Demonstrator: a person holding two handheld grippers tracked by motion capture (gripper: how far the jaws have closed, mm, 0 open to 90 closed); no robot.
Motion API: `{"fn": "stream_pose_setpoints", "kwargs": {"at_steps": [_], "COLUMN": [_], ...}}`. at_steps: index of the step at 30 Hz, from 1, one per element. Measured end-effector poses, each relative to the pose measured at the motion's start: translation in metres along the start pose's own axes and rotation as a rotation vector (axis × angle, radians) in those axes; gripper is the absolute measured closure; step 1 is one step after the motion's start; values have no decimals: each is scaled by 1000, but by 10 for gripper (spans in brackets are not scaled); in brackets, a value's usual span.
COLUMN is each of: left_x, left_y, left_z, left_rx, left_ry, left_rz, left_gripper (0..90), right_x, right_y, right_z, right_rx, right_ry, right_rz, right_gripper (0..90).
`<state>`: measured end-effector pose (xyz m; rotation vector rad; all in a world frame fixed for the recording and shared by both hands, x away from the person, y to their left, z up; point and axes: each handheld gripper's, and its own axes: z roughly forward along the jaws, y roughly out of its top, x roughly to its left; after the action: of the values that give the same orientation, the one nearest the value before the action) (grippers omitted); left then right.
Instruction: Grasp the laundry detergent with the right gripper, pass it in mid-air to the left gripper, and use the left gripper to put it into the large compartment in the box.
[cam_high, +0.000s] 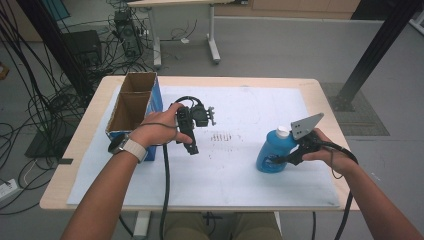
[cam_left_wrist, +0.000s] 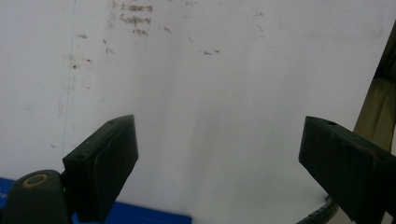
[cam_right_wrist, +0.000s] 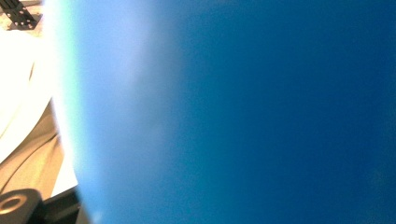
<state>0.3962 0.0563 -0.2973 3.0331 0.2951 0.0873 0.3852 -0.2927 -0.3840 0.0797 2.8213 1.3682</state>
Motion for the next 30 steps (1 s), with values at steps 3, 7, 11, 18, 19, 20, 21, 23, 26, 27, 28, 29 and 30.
{"fn": "stream_pose_setpoints", "kwargs": {"at_steps": [3, 7, 11, 18, 19, 20, 21, 23, 26, 27, 28, 29, 30], "left_x": [0, 0, 0, 0, 0, 0, 0, 0, 0, 0, 0, 0, 0], "left_y": [1, 1, 2, 2, 2, 2, 2, 2, 2, 2, 2, 1, 1], "left_z": [0, 0, 0, 0, 0, 0, 0, 0, -1, -1, -1, -1, -1], "left_rx": [2, 4, 7, 6, 7, 7, 7, 5, 5, 7, 7, 6, 6], "left_ry": [0, 1, 0, -1, 0, 0, 1, 2, 1, 1, 1, 1, 1], "left_rz": [1, 2, 4, 5, 5, 5, 4, 4, 4, 4, 4, 1, 1], "left_gripper": [121, 122, 123, 123, 123, 123, 123, 124, 123, 123, 123, 123, 123], "right_x": [0, -1, -1, -1, -1, -1, -1, 0, 0, 0, -1, -1, -1], "right_y": [0, -1, 0, 0, 0, 0, 0, 0, 1, 1, 1, 1, 1], "right_z": [0, 0, 0, 0, 0, 0, 0, 0, 0, 0, 0, 0, 0], "right_rx": [-1, -6, -4, 2, 2, 2, 0, 3, 4, 4, 3, 3, 3], "right_ry": [2, 4, 0, 2, 1, 1, 1, 0, 0, 0, 1, 1, 1], "right_rz": [2, 4, 4, 4, 4, 4, 7, 6, 4, 5, 6, 6, 5], "right_gripper": [424, 429, 437, 442, 442, 442, 442, 442, 442, 442, 442, 441, 441]}}
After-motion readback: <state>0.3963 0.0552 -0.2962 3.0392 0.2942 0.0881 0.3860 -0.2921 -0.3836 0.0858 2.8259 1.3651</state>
